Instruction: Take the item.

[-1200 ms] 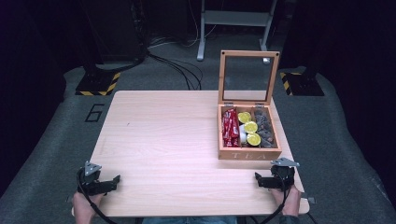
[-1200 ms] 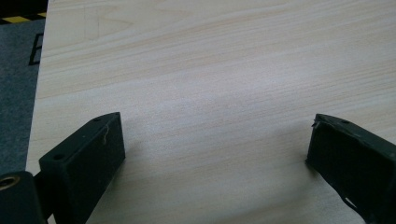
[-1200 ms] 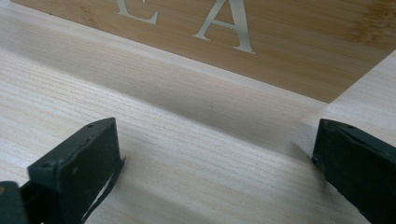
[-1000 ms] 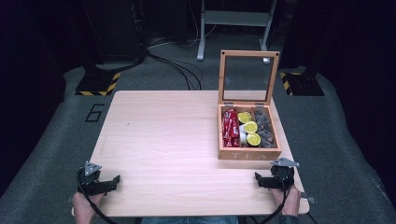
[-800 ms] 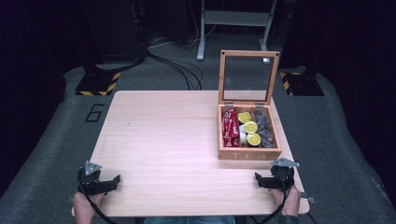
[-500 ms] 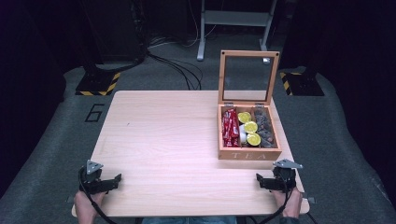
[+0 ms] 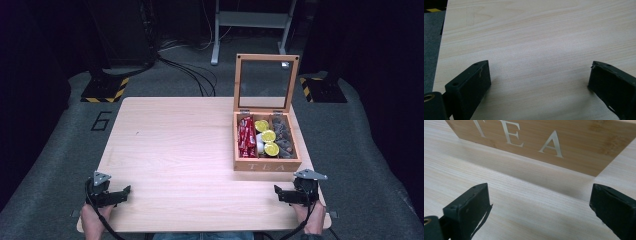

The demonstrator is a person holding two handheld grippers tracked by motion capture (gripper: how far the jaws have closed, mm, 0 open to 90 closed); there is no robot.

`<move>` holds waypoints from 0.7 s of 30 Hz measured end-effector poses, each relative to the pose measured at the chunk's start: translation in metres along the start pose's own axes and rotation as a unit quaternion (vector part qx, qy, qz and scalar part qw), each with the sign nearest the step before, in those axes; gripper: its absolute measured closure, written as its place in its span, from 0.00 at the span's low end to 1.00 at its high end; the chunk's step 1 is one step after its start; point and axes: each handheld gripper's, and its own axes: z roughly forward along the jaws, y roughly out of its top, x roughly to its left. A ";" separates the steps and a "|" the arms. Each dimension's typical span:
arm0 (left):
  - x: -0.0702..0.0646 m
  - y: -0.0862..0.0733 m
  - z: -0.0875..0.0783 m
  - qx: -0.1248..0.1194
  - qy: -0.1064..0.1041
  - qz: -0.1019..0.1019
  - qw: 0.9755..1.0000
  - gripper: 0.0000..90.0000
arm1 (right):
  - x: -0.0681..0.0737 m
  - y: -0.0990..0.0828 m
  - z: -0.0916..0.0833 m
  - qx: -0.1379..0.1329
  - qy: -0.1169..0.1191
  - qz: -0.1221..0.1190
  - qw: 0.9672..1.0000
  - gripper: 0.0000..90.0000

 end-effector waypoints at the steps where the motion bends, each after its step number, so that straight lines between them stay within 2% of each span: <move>1: 0.000 0.000 0.000 0.000 0.000 0.000 1.000 0.04 | 0.001 0.001 0.000 -0.001 -0.001 -0.001 1.000 0.02; 12: 0.000 0.000 0.000 0.000 0.000 0.000 1.000 0.04 | 0.006 0.017 -0.009 -0.008 0.009 0.001 1.000 0.01; 21: 0.000 0.000 0.000 -0.001 0.000 -0.001 1.000 0.04 | 0.012 0.037 -0.011 -0.018 0.014 -0.017 1.000 0.00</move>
